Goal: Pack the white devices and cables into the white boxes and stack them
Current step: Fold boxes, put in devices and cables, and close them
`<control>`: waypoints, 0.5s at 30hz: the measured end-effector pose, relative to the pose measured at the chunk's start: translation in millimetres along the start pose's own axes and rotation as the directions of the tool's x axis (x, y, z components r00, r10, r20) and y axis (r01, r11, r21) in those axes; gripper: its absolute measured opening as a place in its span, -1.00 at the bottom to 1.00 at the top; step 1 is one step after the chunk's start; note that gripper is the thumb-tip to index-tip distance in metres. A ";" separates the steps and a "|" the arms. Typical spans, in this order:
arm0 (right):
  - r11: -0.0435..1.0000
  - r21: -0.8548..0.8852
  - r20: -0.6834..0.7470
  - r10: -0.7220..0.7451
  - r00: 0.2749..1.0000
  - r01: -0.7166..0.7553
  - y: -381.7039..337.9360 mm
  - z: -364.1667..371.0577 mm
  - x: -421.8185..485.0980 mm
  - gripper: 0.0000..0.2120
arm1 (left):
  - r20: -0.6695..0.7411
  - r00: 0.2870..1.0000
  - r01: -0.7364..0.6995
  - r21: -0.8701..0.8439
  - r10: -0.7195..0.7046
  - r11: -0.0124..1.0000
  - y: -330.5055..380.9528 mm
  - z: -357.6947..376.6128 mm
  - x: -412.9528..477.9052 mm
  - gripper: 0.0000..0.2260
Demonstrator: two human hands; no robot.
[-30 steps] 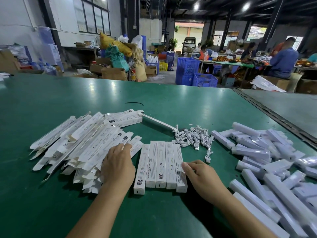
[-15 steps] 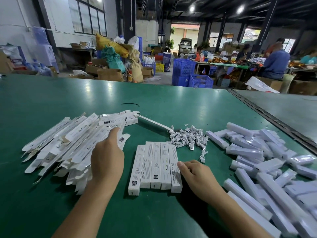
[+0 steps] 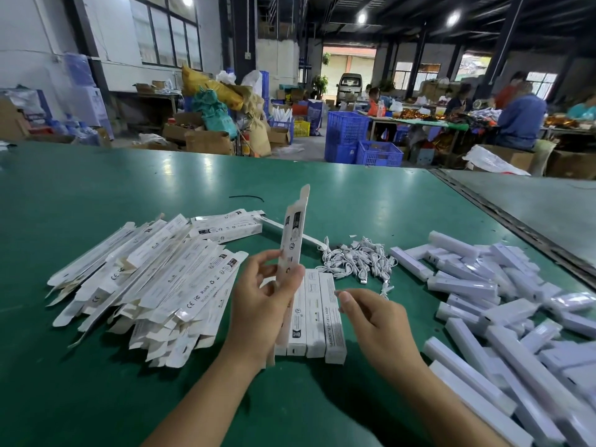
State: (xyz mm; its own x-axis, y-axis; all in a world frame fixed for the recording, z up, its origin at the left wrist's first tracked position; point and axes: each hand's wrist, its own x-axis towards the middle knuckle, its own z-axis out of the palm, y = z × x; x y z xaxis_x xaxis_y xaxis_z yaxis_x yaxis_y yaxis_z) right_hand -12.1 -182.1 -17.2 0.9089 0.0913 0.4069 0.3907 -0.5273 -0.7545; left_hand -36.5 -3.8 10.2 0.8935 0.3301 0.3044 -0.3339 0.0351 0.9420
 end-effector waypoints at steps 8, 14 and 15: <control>0.855 0.512 0.260 -0.061 0.964 -0.084 -30.8 8.7 -11.0 -0.83 | 0.123 0.990 0.097 -0.190 -0.074 0.977 -2.8 10.8 -2.1 -0.94; 0.693 0.673 0.385 -0.030 0.922 -0.258 -38.5 14.3 -14.4 -0.65 | 0.117 0.993 0.038 -0.235 -0.011 0.971 -3.5 23.6 -7.5 -0.89; 0.664 0.693 0.402 -0.032 0.915 -0.281 -39.6 13.9 -13.5 -0.62 | 0.108 0.994 0.035 -0.244 -0.009 0.969 -5.0 25.5 -8.5 -0.84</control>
State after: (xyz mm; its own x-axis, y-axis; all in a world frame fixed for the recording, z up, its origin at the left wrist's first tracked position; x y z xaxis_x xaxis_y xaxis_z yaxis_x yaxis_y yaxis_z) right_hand -37.8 -150.7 0.0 0.8778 0.4400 0.1894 0.1048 0.2094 -0.9722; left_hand -34.8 -30.9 6.5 0.9238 0.2257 0.3094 -0.3652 0.2760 0.8891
